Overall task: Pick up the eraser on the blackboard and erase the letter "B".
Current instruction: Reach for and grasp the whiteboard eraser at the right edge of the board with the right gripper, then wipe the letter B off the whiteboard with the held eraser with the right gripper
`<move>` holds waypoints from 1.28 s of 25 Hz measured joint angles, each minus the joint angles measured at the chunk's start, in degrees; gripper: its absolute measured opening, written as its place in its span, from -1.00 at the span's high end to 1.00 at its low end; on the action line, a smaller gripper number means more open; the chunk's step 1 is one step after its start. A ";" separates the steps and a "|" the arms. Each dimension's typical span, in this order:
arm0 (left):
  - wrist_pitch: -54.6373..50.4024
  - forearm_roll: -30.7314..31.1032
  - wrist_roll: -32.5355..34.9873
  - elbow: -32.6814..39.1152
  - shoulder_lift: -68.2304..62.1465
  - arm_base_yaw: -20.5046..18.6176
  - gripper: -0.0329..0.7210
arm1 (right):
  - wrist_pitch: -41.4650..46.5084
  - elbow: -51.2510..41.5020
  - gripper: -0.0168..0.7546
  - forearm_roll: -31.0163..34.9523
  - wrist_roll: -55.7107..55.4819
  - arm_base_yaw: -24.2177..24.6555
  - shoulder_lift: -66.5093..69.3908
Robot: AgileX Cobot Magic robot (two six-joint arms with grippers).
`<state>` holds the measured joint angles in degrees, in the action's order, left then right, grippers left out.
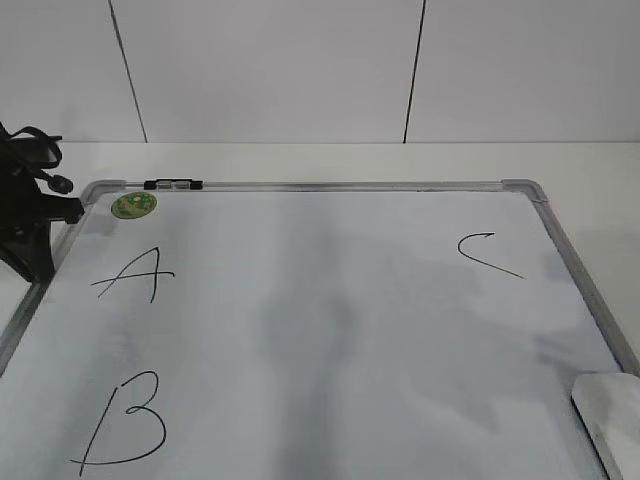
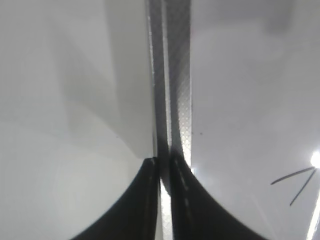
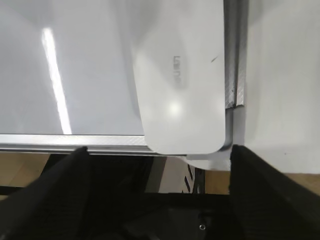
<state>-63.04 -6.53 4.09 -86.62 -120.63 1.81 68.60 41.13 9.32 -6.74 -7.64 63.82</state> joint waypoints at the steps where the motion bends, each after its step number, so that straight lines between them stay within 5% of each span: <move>1: 0.00 0.00 0.00 0.00 0.00 0.00 0.81 | -0.69 0.00 -0.78 -0.22 0.00 0.00 0.78; 32: 0.00 -0.56 0.00 0.00 0.00 0.00 0.80 | -11.33 0.00 -0.77 -3.80 -0.13 -0.16 20.33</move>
<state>-63.04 -7.09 4.09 -86.62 -120.63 1.81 57.27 41.13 5.52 -6.86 -7.80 84.14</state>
